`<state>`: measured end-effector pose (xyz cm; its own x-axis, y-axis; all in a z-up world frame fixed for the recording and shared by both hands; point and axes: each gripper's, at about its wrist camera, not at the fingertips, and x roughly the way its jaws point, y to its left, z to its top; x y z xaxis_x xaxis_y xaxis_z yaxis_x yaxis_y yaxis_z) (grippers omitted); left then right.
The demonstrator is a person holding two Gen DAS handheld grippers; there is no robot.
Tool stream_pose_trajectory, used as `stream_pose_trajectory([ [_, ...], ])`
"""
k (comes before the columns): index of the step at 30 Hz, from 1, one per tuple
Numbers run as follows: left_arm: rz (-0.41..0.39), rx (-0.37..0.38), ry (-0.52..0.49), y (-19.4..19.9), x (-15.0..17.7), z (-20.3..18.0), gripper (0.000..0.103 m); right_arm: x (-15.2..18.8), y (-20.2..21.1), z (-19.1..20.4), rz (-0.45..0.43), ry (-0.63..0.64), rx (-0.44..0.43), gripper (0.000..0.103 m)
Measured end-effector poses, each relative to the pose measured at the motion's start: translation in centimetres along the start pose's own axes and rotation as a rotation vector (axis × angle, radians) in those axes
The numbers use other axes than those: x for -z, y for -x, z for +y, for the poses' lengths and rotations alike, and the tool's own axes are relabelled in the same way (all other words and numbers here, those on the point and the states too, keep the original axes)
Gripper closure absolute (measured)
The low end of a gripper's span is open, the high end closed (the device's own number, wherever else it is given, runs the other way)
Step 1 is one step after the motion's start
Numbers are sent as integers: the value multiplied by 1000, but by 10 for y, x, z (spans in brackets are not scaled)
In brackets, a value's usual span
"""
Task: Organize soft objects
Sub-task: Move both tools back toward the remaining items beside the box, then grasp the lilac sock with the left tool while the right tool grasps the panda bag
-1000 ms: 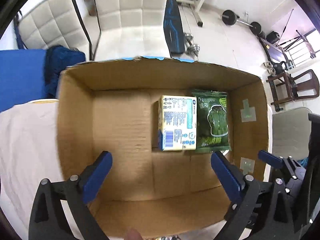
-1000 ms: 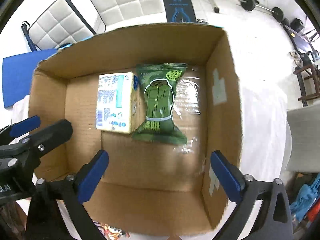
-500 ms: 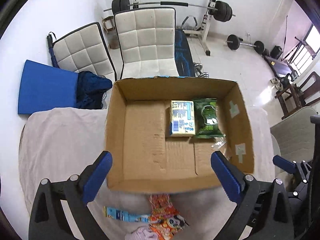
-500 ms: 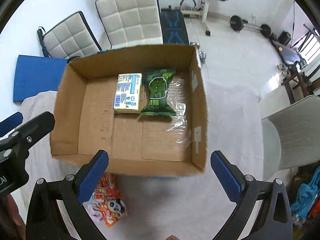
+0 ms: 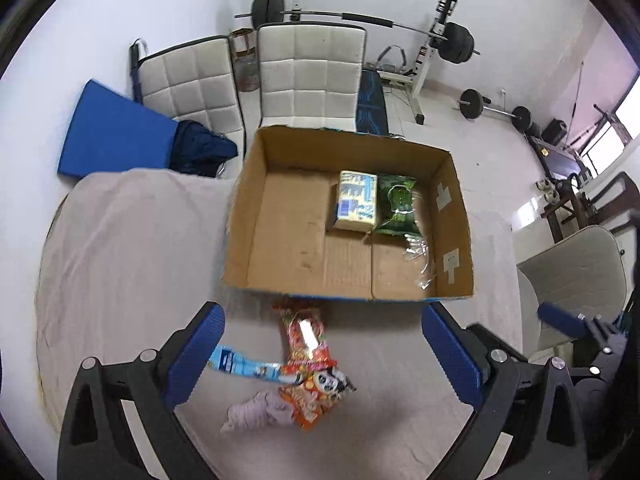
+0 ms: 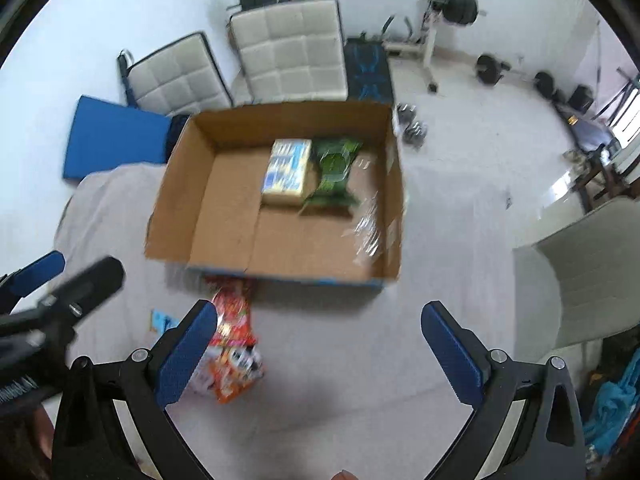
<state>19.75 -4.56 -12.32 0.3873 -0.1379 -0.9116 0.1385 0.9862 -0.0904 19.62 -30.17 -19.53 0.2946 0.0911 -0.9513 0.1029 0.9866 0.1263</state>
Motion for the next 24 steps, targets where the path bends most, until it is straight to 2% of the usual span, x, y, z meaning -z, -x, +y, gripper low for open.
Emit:
stream_pose_trajectory([
  [3,33,-18,-9,-3,18,16,2,21,-25,4,74,6,-16,0],
  [5,76,-41,-56,-14,36,29,2,41,-50,7,145,-16,-33,0],
  [8,152,-115,-83,-37,65,51,2,69,-93,14,256,-96,-114,0],
  [11,250,-155,-51,-72,95,83,2,92,-140,30,356,-197,-203,0],
  [14,284,-203,-7,-97,115,105,2,103,-183,46,407,-282,-238,0],
  [17,299,-263,-29,-119,130,113,2,110,-217,61,442,-357,-260,3],
  [18,309,-273,-43,-125,134,113,2,113,-229,64,452,-384,-267,5],
  [19,320,-274,-60,-131,138,113,2,115,-237,66,458,-401,-270,15],
  [20,339,-271,-88,-139,142,111,2,117,-248,68,472,-407,-254,31],
  [21,352,-272,-108,-144,145,109,2,119,-255,71,483,-399,-245,39],
  [24,392,-245,-195,-158,151,97,2,119,-248,76,463,-316,-230,57],
])
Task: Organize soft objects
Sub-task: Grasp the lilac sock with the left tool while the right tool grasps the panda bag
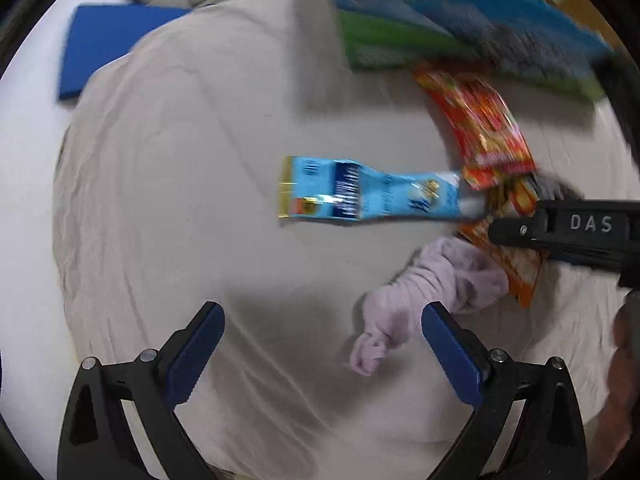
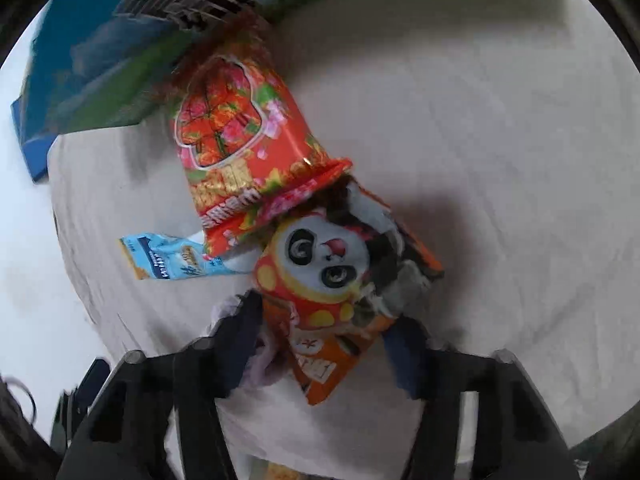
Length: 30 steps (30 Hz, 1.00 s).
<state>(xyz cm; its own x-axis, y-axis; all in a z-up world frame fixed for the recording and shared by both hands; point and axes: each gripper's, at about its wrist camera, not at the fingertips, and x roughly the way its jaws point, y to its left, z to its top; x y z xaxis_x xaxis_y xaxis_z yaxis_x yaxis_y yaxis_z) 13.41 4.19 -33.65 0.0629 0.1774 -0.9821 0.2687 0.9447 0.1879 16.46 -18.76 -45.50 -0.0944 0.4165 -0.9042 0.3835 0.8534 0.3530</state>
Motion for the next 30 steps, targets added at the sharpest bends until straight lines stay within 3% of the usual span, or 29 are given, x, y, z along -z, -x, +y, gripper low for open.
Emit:
stream_pose_trajectory([
  [6,64,67,-216,-21,-6,-46,2,8,23,-26,22,107,140,62],
  [10,111,107,-305,-33,-12,-74,2,9,27,-48,98,157,226,59],
  [11,122,108,-315,-37,-14,-80,3,9,30,-52,83,157,265,55],
  [12,131,103,-323,-40,-14,-85,10,10,35,-53,57,155,289,51],
  [13,149,93,-332,-44,-15,-90,25,11,41,-54,26,147,289,35],
  [14,167,87,-330,-48,-15,-94,30,13,47,-55,-8,124,266,20],
  [15,181,82,-319,-51,-16,-94,37,14,52,-55,-30,103,248,16],
  [17,199,95,-254,-54,-21,-90,41,19,55,-55,-62,56,233,16],
  [19,219,162,-132,-53,-27,-77,42,23,51,-56,-62,2,216,16],
  [22,266,368,187,-56,-33,-41,42,19,36,-68,-41,-108,185,16],
  [24,286,455,335,-60,-31,-25,42,18,25,-73,-30,-168,149,16],
  [27,316,516,407,-69,-28,-19,41,14,11,-73,-34,-188,139,19],
  [29,325,544,403,-72,-25,-19,40,12,1,-65,-12,-97,195,39],
  [30,326,542,380,-73,-24,-20,40,12,-1,-58,-5,-42,199,39],
])
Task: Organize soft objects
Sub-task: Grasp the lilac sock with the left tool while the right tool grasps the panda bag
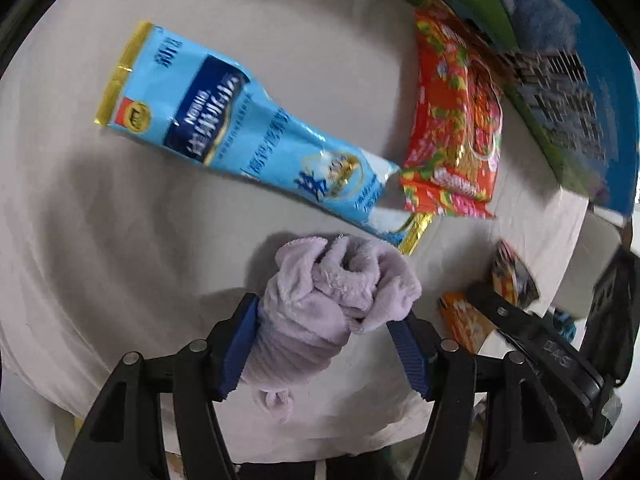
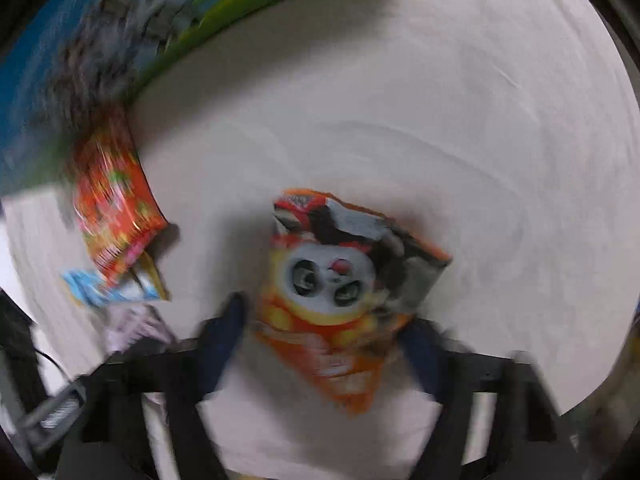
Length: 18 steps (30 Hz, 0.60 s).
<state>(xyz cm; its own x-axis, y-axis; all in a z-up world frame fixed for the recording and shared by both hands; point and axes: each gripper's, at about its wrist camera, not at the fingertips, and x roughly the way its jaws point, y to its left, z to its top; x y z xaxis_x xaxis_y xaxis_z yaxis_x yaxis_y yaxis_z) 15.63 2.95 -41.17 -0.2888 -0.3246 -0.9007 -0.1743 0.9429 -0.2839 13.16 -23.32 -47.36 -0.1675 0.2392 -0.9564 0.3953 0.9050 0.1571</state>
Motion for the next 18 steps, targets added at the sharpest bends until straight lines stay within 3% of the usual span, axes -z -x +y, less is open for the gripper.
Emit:
stream_pose_trajectory([
  [4,8,-100,-139,-10,8,-13,40,4,5,27,-1,222,63,38],
  [6,27,-175,-210,-19,10,-24,40,2,16,28,-68,244,131,30],
  [7,28,-200,-226,-23,10,-27,41,3,18,31,-86,234,131,18],
  [8,16,-190,-216,-25,10,-28,43,4,21,29,-91,210,108,13],
  [12,-21,-92,-121,-25,25,-26,50,6,24,21,-65,116,47,13],
  [16,-79,-102,-95,-25,33,-34,50,-2,13,-19,-47,-16,23,13],
  [17,-72,-112,-95,-31,32,-36,50,-4,7,-22,-28,-33,18,14],
  [18,-66,-117,-94,-35,33,-34,50,-4,1,-21,-13,-26,29,24],
])
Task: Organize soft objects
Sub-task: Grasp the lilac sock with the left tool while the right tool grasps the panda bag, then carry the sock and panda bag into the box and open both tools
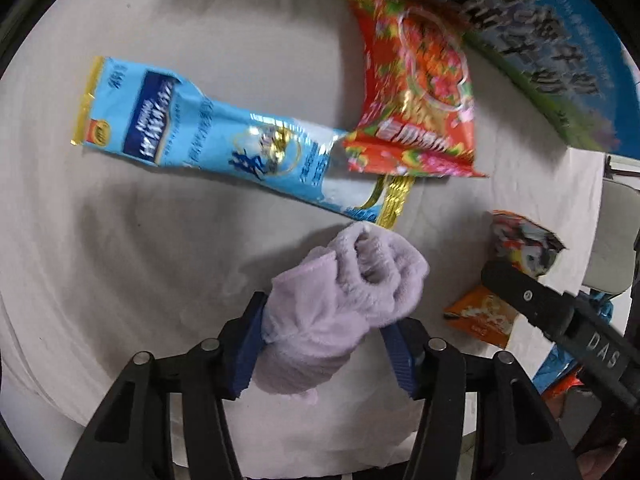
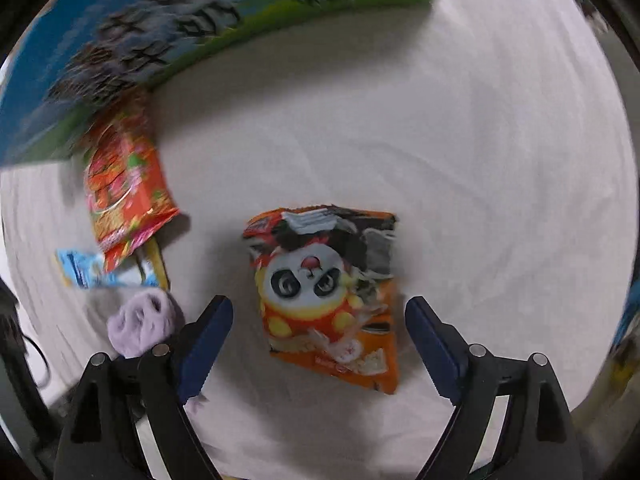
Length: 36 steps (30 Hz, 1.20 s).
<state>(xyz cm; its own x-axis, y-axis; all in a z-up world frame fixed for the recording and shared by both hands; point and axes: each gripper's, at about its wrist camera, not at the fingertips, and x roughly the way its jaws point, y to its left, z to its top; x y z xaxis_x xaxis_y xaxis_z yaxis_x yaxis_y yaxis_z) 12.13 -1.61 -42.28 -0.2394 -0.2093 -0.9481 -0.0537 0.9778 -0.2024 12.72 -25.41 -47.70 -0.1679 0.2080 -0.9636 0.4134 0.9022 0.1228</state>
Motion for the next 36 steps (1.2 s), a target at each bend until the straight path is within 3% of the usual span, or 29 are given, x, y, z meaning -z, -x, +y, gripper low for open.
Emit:
stream_pose_trajectory([
  [1,-12,2,0,-2,1,1,51,-12,-1,2,9,10,11,42],
  [4,-8,-21,-32,-9,4,-5,51,-7,-5,3,11,58,24,42],
  [6,-16,-69,-56,-13,0,-19,63,1,-5,11,11,76,24,44],
  [7,-25,-83,-70,-14,2,-22,64,3,-4,11,6,92,29,45],
  [12,-70,-74,-88,-6,-5,-53,66,28,3,22,-6,138,17,51],
  [15,-89,-50,-85,4,6,-62,66,24,10,30,-3,149,-19,53],
  [21,-149,32,-76,38,7,-97,66,27,59,27,-31,178,-101,54],
  [27,-246,130,-119,101,-3,-128,66,3,143,32,-108,237,-171,54],
  [31,-300,172,-141,142,-36,-138,66,-15,201,44,-169,276,-199,54],
  [33,-335,168,-142,177,-51,-111,66,-25,236,40,-202,290,-190,54],
  [36,-391,153,-155,212,-72,-114,66,-47,266,47,-256,313,-149,54],
])
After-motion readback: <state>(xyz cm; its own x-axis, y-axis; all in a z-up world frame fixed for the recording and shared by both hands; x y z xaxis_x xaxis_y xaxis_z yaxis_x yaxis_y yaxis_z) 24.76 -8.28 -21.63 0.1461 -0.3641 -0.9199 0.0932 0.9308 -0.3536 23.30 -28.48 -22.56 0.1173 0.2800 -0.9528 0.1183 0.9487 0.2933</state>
